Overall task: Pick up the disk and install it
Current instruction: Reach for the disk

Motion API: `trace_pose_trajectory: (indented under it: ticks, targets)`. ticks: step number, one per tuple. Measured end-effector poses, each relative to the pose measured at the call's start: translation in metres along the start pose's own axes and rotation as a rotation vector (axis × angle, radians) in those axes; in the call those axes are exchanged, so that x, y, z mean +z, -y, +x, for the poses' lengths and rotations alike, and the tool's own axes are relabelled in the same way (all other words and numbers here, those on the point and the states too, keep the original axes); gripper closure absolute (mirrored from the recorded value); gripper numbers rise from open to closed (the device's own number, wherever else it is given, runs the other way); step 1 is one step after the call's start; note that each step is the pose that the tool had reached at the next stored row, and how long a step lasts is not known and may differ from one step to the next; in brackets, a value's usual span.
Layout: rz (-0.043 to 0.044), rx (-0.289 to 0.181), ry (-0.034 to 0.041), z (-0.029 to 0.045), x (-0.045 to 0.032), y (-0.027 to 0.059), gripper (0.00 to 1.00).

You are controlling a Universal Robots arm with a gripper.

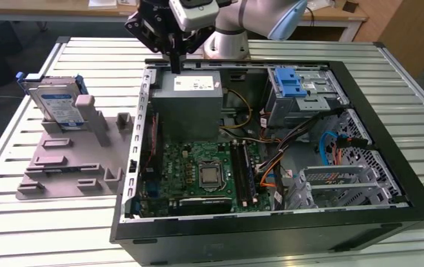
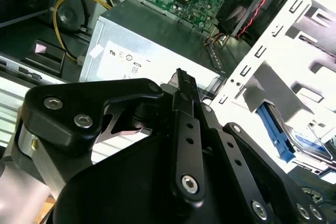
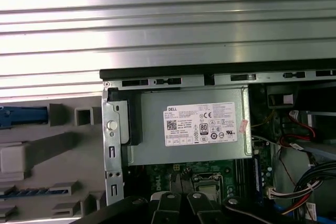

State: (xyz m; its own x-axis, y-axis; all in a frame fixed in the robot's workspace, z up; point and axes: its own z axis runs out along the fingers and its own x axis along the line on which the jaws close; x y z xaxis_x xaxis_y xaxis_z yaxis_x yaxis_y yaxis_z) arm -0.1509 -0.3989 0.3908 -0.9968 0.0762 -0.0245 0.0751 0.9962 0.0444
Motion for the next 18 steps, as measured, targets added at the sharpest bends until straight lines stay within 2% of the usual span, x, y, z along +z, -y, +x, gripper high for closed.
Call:
trace_pose_trajectory:
  ticks: [18]
  targets:
    - [0.0000,0.000,0.0000,0.0119,0.0007,0.0009,0.89]
